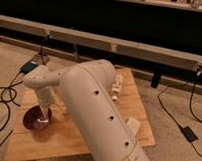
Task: Pick up the ceramic bowl
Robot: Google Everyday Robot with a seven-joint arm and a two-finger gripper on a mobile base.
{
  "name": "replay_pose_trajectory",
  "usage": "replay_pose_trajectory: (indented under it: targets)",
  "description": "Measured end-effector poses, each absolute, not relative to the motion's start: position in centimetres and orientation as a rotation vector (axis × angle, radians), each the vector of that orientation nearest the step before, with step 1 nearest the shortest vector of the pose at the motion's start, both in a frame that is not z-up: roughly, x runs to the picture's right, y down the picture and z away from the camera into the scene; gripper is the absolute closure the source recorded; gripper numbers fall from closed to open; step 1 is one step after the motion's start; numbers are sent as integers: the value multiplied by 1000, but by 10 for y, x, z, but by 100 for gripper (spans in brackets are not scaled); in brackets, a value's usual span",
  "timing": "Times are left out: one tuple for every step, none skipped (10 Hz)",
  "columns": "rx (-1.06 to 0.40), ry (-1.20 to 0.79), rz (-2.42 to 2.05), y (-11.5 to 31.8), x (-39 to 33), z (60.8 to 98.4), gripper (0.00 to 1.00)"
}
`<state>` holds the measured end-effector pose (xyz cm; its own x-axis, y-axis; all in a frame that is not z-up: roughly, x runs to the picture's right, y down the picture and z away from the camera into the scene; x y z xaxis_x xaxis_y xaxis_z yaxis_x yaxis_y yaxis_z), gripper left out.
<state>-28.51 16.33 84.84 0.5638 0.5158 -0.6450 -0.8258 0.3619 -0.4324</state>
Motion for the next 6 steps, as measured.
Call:
replay_pose_trajectory:
  targets:
    - [-837, 439, 905, 164, -286, 847, 71]
    - [-873, 445, 924, 162, -286, 844, 83]
    - [-903, 452, 943, 159, -285, 841, 93]
    - [-926, 458, 956, 155, -285, 838, 98]
    - [-948, 461, 971, 150, -285, 834, 100]
    - [-966, 455, 989, 140, -284, 829, 100]
